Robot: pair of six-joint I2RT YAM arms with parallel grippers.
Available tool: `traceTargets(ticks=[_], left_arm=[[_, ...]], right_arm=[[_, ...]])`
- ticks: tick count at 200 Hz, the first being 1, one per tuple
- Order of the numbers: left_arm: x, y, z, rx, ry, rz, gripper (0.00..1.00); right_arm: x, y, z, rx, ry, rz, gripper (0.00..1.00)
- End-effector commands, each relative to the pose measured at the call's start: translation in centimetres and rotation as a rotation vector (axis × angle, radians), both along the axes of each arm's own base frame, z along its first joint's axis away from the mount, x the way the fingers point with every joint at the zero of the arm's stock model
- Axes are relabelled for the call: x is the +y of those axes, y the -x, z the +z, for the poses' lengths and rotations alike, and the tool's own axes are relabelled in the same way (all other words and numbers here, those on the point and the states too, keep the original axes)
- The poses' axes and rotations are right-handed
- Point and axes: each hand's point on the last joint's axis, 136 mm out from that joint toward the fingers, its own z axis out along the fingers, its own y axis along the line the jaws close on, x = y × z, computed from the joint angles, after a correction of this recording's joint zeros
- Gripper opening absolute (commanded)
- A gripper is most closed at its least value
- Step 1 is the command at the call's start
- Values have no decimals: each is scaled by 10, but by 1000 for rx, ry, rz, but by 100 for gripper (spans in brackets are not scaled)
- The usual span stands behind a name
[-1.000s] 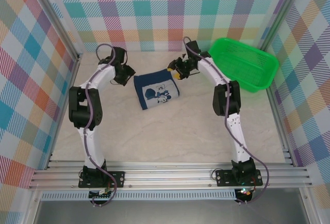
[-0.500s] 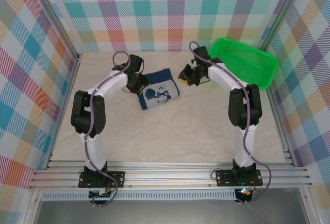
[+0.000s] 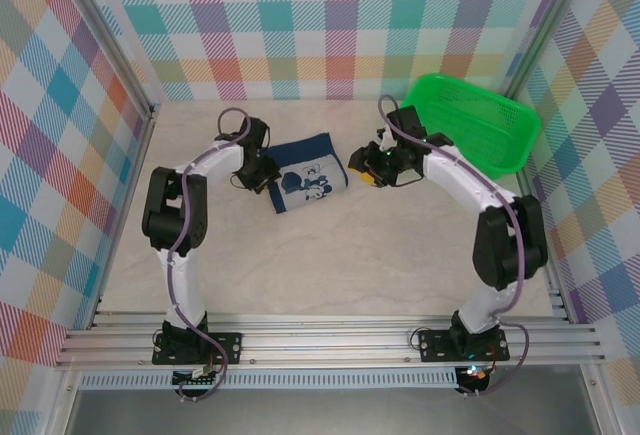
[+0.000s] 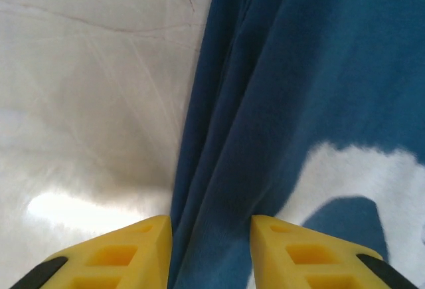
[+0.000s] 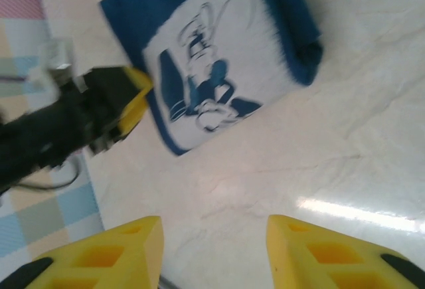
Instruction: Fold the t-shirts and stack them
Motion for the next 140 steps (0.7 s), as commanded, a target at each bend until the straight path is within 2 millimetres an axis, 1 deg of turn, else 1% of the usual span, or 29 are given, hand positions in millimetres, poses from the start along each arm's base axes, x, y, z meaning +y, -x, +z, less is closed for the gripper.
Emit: traceTargets(ticks=[1, 12, 23, 37, 50, 62, 87, 119, 125, 140], left_arm=[[6, -8, -4, 13, -41, -38, 33], [6, -11, -6, 3, -48, -35, 31], [7, -14, -8, -1, -57, -28, 23], [11, -20, -9, -8, -81, -17, 13], [19, -26, -6, -15, -134, -6, 6], [35, -32, 0, -14, -219, 13, 0], [74, -52, 22, -50, -397, 25, 0], [129, -86, 51, -108, -618, 19, 0], [138, -94, 60, -123, -657, 21, 0], [166, -105, 68, -116, -772, 35, 0]], right_arm=[[7, 8, 28, -69, -80, 26, 47], [6, 12, 37, -86, -96, 25, 47], [6, 15, 42, -89, -107, 21, 48], [4, 20, 44, -84, -111, 19, 47], [2, 25, 41, -73, -108, 15, 47], [-1, 29, 39, -67, -107, 10, 47], [-8, 41, 35, -59, -100, 3, 47], [-22, 58, 26, -46, -87, -18, 47], [-24, 62, 23, -39, -84, -25, 47], [-30, 70, 17, -28, -82, -38, 47]])
